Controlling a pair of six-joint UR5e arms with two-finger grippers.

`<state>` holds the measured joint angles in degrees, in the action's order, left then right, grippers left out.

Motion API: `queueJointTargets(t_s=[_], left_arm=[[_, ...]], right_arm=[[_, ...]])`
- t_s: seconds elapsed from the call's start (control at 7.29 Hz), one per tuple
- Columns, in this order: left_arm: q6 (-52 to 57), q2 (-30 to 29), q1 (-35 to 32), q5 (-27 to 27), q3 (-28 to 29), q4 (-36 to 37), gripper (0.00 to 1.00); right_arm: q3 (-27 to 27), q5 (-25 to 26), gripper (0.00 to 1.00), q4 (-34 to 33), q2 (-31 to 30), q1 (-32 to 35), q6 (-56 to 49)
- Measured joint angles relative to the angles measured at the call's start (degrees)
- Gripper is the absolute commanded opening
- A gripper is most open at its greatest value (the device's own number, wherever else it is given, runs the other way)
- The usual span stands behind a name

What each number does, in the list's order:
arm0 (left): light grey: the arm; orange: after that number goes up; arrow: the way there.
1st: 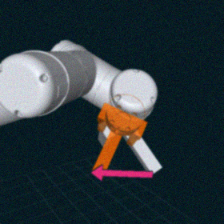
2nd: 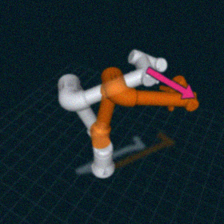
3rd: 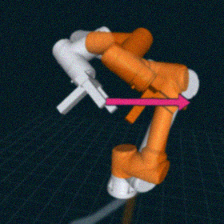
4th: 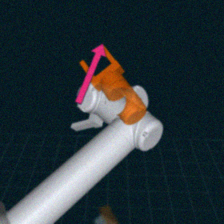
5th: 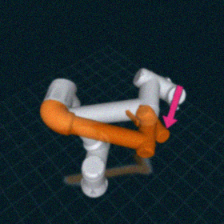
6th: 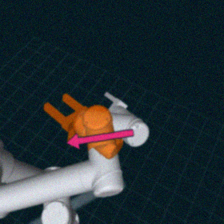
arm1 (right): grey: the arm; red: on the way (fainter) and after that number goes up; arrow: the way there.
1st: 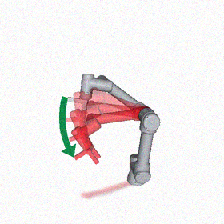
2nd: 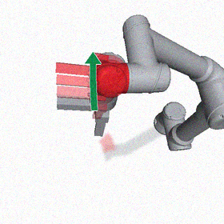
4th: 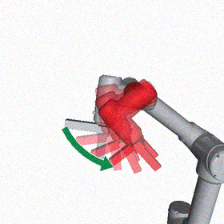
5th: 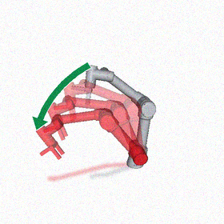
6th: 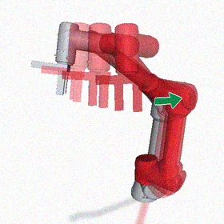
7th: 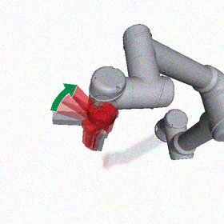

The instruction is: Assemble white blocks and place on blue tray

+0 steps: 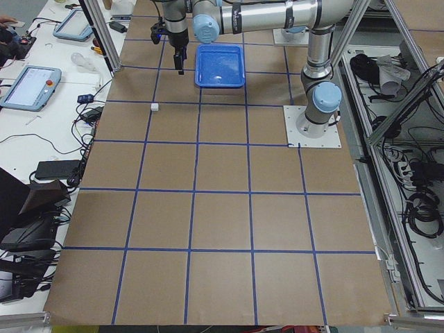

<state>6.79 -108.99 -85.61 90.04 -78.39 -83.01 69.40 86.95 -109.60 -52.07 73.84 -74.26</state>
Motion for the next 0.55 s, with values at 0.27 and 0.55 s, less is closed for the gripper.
queueJointTargets(t_s=[0.27,0.55], left_arm=[[-0.86,-8.17,0.00,-0.19,4.43,4.00,1.00],[-2.34,-14.66,-0.01,-0.29,6.36,8.76,1.00]], right_arm=[[-0.20,-4.97,1.00,-0.82,2.54,-3.62,-18.30],[-0.94,-7.50,1.00,-3.72,5.93,-5.55,-31.11]])
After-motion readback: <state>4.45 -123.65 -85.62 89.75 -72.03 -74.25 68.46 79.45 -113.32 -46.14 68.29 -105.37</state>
